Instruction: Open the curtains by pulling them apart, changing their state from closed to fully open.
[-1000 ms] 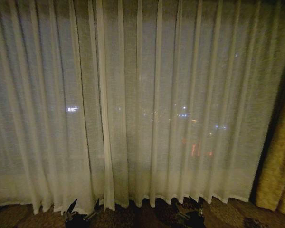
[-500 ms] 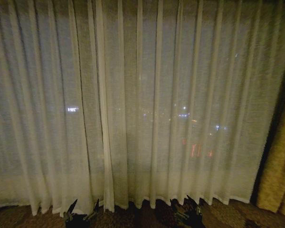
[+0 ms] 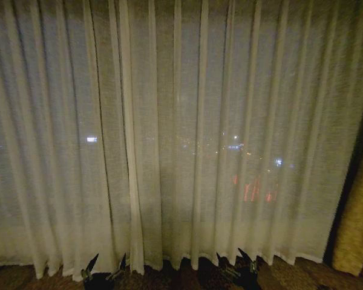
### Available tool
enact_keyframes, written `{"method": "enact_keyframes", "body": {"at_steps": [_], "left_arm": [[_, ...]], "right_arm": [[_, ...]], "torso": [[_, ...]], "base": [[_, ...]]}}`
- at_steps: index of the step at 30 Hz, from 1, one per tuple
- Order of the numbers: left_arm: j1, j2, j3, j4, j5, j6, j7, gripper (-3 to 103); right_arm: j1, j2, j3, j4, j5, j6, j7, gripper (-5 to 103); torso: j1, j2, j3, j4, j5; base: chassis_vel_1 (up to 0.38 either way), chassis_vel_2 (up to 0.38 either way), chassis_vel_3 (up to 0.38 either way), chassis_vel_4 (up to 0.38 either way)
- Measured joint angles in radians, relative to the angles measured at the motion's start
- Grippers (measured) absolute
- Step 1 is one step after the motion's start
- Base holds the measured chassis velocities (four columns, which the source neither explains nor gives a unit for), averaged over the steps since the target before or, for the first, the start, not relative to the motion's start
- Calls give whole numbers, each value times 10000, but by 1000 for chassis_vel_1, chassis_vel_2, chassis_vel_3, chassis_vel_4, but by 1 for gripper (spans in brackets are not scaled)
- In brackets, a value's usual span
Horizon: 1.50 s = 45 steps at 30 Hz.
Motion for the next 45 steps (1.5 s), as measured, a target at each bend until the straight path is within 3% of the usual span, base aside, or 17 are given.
{"method": "enact_keyframes", "body": {"at_steps": [28, 45], "left_arm": [[-175, 69, -54, 176, -154, -104, 26, 100], [-74, 6, -74, 16, -135, -84, 40, 100]], "right_arm": [[201, 0, -69, -255, -706, 52, -243, 100], [112, -1, -119, -184, -1155, 286, -332, 100]], "torso": [[0, -1, 0, 1, 1], [-3, 2, -3, 2, 1]], "base": [[-60, 67, 60, -70], [143, 169, -141, -184]]}}
